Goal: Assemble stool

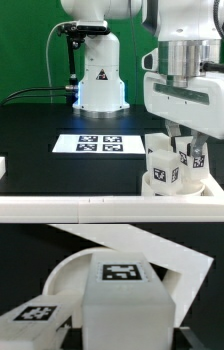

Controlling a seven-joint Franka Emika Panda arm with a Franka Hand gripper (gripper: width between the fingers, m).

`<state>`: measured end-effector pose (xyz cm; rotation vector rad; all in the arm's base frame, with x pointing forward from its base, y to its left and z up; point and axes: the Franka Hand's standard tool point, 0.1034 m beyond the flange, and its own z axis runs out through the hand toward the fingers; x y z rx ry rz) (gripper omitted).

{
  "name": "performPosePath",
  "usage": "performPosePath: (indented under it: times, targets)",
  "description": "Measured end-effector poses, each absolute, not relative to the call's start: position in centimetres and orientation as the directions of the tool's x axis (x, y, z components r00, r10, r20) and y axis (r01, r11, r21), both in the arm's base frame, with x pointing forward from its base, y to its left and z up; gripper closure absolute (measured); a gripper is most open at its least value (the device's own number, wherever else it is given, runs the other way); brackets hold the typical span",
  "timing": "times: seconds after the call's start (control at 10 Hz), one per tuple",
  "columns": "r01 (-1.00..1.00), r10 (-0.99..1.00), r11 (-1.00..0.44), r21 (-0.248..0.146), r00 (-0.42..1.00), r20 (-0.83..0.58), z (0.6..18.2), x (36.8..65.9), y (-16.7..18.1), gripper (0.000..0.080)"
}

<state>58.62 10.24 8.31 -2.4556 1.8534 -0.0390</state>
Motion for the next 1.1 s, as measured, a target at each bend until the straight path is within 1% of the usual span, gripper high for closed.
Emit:
performPosePath:
  times: [0.2, 0.4, 0.5, 0.6, 0.7, 0.8, 1.0, 1.1]
  targets:
    - [-0.987, -0.988, -0.147, -0.065, 0.149, -0.033, 8.29, 58.6, 10.16, 0.0465]
    - [-0.984, -0.985, 0.145, -0.099, -0.134, -0.109, 8.23, 58.54, 9.81, 0.0465]
    - [-0.955, -0.954, 0.278, -0.103, -0.262, -0.146, 8.21, 58.42, 9.81, 0.0465]
    - [-0.917, -0.916, 0.383, -0.116, -0.361, -0.175, 8.23, 58.46, 9.9, 0.0465]
    - [-0.885, -0.884, 0.45, -0.12, -0.423, -0.198, 8.22, 58.4, 9.99, 0.0465]
    - [-0.851, -0.847, 0.514, -0.107, -0.484, -0.219, 8.23, 58.38, 10.13, 0.0465]
    - [-0.851, -0.846, 0.515, -0.106, -0.484, -0.223, 8.22, 58.36, 10.15, 0.0465]
    - [-0.859, -0.854, 0.501, -0.108, -0.47, -0.221, 8.15, 58.33, 10.17, 0.0391]
